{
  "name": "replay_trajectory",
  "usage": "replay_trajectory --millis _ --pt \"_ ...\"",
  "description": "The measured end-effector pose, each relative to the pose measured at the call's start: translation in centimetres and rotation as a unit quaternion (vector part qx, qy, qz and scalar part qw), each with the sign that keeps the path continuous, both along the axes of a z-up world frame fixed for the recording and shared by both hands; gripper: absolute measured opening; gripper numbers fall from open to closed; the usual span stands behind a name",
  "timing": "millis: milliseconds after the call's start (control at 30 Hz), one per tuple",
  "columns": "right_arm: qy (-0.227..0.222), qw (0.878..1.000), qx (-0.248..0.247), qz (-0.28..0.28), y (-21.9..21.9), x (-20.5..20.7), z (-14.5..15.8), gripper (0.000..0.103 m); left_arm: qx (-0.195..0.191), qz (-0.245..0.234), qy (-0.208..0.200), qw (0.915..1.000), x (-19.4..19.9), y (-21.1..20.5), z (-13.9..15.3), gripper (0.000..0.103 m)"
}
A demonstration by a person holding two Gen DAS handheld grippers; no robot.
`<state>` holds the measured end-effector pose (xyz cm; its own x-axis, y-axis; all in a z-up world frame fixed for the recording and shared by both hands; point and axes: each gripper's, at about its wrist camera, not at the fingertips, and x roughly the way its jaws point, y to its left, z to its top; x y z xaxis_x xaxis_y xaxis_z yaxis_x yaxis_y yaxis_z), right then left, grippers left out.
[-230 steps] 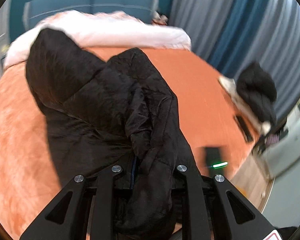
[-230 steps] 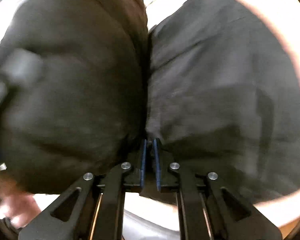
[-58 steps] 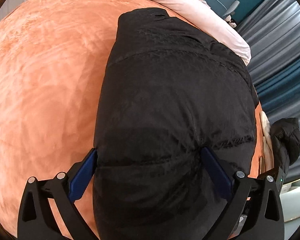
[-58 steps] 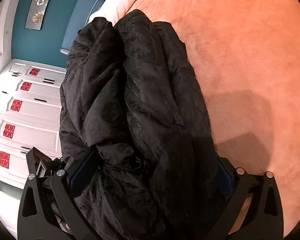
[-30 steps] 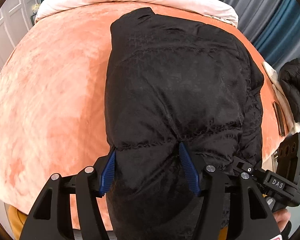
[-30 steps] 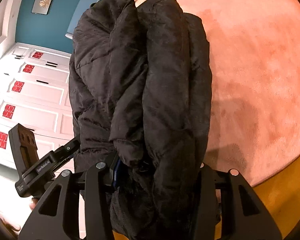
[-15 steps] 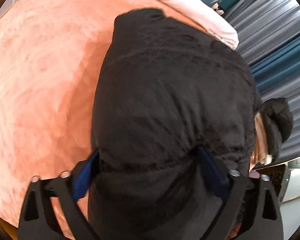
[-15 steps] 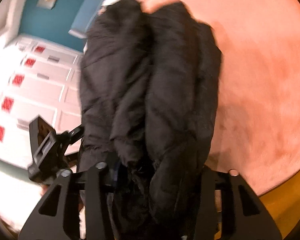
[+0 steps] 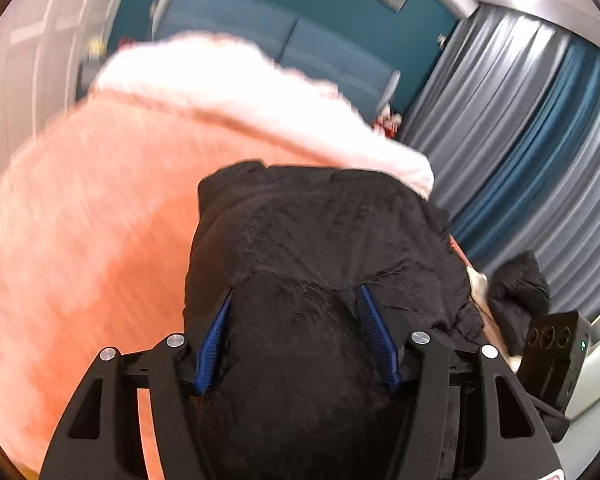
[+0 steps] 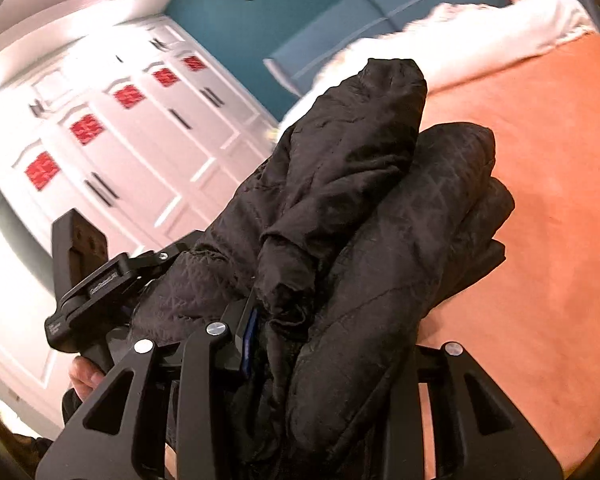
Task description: Fold large clothes
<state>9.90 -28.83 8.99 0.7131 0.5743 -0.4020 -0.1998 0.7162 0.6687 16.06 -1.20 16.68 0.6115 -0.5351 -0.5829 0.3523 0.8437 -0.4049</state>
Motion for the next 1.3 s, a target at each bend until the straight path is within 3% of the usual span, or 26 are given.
replay_trajectory --millis 67,133,167,200,233,267,300,333,400,433,500,567,667,733,833,933,1000,1133,1300 --pt "-0.001 1.000 0.024 0.014 1.1 2.9 -1.6 0.033 0.023 0.012 -0.029 0.9993 0.3 1.1 0.2 0.058" --pt "0.040 0.999 0.033 0.013 1.8 5.7 -5.3 0.041 0.081 0.019 -0.033 0.9960 2.0 1.3 -2.4 0.058" --pt "0.081 0.996 0.025 0.001 2.0 7.1 -7.8 0.044 0.109 0.019 -0.013 0.9937 3.1 1.5 -4.9 0.058" --pt "0.152 0.988 0.005 -0.016 2.2 8.5 -11.3 0.044 0.135 0.019 0.038 0.9899 4.5 2.0 -8.5 0.058" --pt "0.208 0.977 -0.014 -0.032 2.3 8.9 -13.6 0.042 0.153 0.029 0.090 0.9836 5.3 2.5 -11.4 0.045" --pt "0.242 0.969 -0.022 -0.041 2.3 8.5 -15.2 0.042 0.147 0.040 0.151 0.9768 5.3 3.7 -14.3 0.040" --pt "0.210 0.977 0.015 -0.032 1.9 7.1 -15.3 0.042 0.115 0.049 0.140 0.9823 4.4 4.8 -14.5 0.042" --pt "0.192 0.981 0.011 -0.039 1.7 5.9 -14.6 0.042 0.084 0.060 0.120 0.9874 3.1 6.1 -14.1 0.044" --pt "0.170 0.983 -0.053 -0.052 1.6 4.3 -12.0 0.037 0.068 0.075 0.124 0.9871 1.9 7.7 -13.4 0.044" --pt "0.156 0.983 -0.078 -0.053 1.7 4.1 -10.6 0.025 0.061 0.087 0.128 0.9861 1.7 8.4 -13.0 0.044" --pt "0.128 0.982 -0.128 -0.049 2.4 5.1 -7.5 0.015 0.043 0.104 0.121 0.9862 1.6 9.3 -11.7 0.044" --pt "0.089 0.981 -0.168 -0.034 3.7 7.3 -4.1 0.011 0.053 0.109 0.108 0.9868 2.4 8.6 -9.9 0.044" --pt "0.055 0.973 -0.221 -0.020 5.2 10.4 -2.0 0.011 0.087 0.103 0.090 0.9868 3.3 7.4 -9.1 0.050" --pt "0.050 0.961 -0.270 -0.013 7.5 13.7 -1.6 0.011 0.109 0.097 0.087 0.9855 3.8 6.1 -8.5 0.054" --pt "0.085 0.949 -0.305 -0.010 9.0 17.1 -3.9 0.011 0.135 0.086 0.096 0.9824 5.2 4.7 -9.9 0.054" --pt "0.154 0.940 -0.303 -0.013 8.5 19.7 -8.5 0.011 0.160 0.084 0.119 0.9763 6.3 3.6 -12.2 0.054" --pt "0.171 0.938 -0.300 -0.007 8.4 19.6 -10.6 0.008 0.168 0.082 0.134 0.9732 6.5 3.4 -13.8 0.059" --pt "0.176 0.939 -0.297 -0.007 8.3 19.5 -13.0 0.007 0.202 0.078 0.109 0.9704 5.9 2.3 -15.2 0.071" --pt "0.171 0.946 -0.274 -0.012 8.0 19.6 -14.3 0.007 0.212 0.083 0.104 0.9682 5.9 1.7 -16.0 0.077"
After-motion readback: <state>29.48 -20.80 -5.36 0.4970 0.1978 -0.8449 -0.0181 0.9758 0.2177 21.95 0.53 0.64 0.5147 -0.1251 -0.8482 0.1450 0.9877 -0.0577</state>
